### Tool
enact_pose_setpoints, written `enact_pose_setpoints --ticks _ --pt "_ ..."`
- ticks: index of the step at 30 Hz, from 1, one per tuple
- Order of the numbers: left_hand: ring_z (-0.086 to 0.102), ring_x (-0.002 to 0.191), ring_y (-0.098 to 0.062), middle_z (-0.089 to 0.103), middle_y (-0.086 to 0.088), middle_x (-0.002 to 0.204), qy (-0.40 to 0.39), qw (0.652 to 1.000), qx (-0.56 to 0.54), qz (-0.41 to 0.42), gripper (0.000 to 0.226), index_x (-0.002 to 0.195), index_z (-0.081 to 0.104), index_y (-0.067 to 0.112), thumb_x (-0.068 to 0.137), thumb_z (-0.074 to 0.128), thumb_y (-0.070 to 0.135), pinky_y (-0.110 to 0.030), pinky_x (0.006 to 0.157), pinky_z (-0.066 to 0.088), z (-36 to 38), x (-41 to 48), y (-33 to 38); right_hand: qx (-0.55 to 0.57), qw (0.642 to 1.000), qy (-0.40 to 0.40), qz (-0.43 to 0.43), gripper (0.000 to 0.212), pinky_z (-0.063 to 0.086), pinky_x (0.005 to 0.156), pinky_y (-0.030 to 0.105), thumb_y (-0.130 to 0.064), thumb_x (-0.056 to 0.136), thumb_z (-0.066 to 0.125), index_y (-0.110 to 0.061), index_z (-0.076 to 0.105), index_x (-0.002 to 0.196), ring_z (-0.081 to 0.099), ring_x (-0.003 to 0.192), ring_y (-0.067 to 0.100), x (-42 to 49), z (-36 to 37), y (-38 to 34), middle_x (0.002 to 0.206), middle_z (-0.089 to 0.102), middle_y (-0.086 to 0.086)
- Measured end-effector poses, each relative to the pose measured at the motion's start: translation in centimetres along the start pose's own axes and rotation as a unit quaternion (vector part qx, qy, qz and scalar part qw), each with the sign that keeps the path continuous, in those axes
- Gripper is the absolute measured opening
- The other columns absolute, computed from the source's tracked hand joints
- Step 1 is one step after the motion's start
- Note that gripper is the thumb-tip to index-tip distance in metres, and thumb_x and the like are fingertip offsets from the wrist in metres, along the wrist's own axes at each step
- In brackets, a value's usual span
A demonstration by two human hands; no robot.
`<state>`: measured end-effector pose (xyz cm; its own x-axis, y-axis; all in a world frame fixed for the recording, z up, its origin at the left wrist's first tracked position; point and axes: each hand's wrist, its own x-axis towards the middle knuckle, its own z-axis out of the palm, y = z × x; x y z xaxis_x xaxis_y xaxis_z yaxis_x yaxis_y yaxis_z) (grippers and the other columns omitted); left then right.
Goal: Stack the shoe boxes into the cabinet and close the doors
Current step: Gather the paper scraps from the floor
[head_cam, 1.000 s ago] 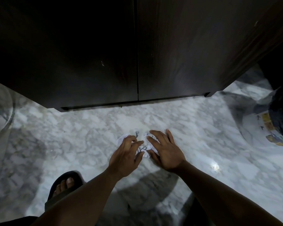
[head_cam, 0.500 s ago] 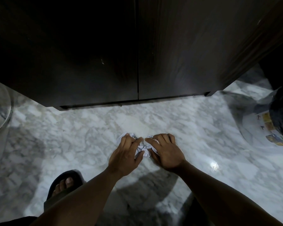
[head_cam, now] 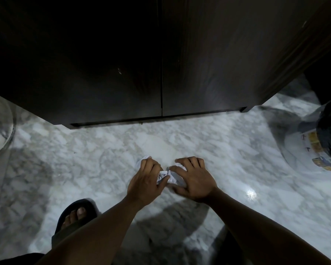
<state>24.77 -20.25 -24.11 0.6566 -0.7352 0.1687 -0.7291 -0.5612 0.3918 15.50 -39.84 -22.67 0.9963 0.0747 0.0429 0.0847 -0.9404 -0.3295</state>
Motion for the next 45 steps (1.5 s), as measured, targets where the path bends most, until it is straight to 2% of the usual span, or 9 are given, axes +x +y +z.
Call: enact_pose_setpoints --ticks 10,16,22,26,30,32,36,41,45 --pt "0.055 0.106 -0.026 0.063 -0.006 0.099 -0.008 1.000 -0.001 -0.007 0.025 0.101 0.063 0.012 0.100 0.046 0.031 -0.039 0.112 0.038 -0.3 0.0 0.2 0.020 0.998 0.045 0.050 0.018 0.040 0.086 0.039 -0.038 0.098 0.056 -0.027 0.063 0.111 0.049 0.102 0.023 0.1 0.8 -0.2 0.112 0.057 -0.004" --pt "0.053 0.098 -0.022 0.060 -0.004 0.105 -0.029 0.999 0.000 -0.017 0.037 0.122 0.064 0.014 0.092 0.043 0.019 -0.034 0.092 0.049 -1.0 0.0 0.5 0.012 0.997 0.029 0.073 0.036 0.035 0.084 0.036 -0.022 0.093 0.059 -0.030 0.057 0.128 0.044 0.097 0.022 0.3 0.6 -0.4 0.111 0.053 -0.003" --pt "0.055 0.105 -0.024 0.061 -0.010 0.119 -0.027 0.998 -0.012 -0.049 0.027 0.098 0.067 0.012 0.087 0.044 0.022 -0.033 0.079 0.056 -1.3 0.0 0.7 0.021 0.996 0.048 0.077 0.030 0.032 0.086 0.037 -0.022 0.087 0.060 -0.028 0.066 0.116 0.048 0.104 0.025 0.1 0.6 -0.1 0.123 0.055 -0.002" --pt "0.052 0.092 -0.021 0.062 -0.005 0.102 -0.012 0.999 0.023 -0.023 0.027 0.086 0.063 0.015 0.093 0.055 0.039 -0.032 0.077 0.048 -0.8 0.1 0.4 0.022 0.996 0.050 0.066 0.030 0.034 0.090 0.038 -0.049 0.093 0.058 -0.028 0.067 0.112 0.048 0.112 0.022 0.2 0.5 -0.1 0.121 0.059 -0.004" --pt "0.048 0.085 -0.020 0.059 -0.003 0.090 0.000 0.999 0.026 -0.022 0.018 0.085 0.060 0.012 0.093 0.056 0.029 -0.034 0.074 0.048 -0.8 0.3 0.7 0.020 0.995 0.067 0.069 0.019 0.034 0.083 0.035 -0.039 0.098 0.058 -0.026 0.068 0.107 0.052 0.102 0.022 0.3 0.8 0.0 0.112 0.060 -0.005" --pt "0.051 0.088 -0.020 0.060 -0.003 0.097 -0.002 0.999 -0.002 -0.043 0.009 0.092 0.060 0.012 0.088 0.056 0.018 -0.034 0.075 0.052 -0.8 0.2 0.8 0.026 0.994 0.070 0.078 0.015 0.036 0.082 0.036 -0.031 0.099 0.057 -0.025 0.067 0.108 0.050 0.100 0.022 0.2 1.0 0.1 0.111 0.059 -0.006" --pt "0.051 0.109 -0.019 0.061 0.004 0.122 -0.036 0.999 -0.009 -0.038 0.042 0.120 0.065 0.019 0.084 0.042 0.016 -0.027 0.088 0.050 -1.2 0.2 0.8 0.025 0.994 0.057 0.088 0.033 0.033 0.083 0.033 -0.019 0.096 0.059 -0.026 0.057 0.128 0.048 0.101 0.020 0.2 1.2 0.1 0.117 0.057 -0.006" --pt "0.052 0.091 -0.019 0.063 0.004 0.096 -0.026 0.999 -0.012 -0.041 0.024 0.095 0.067 0.018 0.083 0.046 0.021 -0.035 0.074 0.050 -1.2 0.2 0.7 0.034 0.993 0.087 0.068 0.013 0.040 0.078 0.038 -0.029 0.093 0.064 -0.024 0.066 0.105 0.048 0.094 0.021 0.3 1.1 0.2 0.107 0.059 -0.005" --pt "0.052 0.078 -0.017 0.061 0.003 0.078 0.002 0.999 -0.006 -0.033 0.019 0.076 0.060 0.017 0.089 0.060 0.031 -0.032 0.068 0.046 -0.7 0.4 0.4 0.020 0.991 0.118 0.053 0.031 0.035 0.074 0.033 -0.050 0.096 0.058 -0.021 0.069 0.091 0.051 0.087 0.021 0.5 1.1 0.2 0.100 0.062 -0.003"
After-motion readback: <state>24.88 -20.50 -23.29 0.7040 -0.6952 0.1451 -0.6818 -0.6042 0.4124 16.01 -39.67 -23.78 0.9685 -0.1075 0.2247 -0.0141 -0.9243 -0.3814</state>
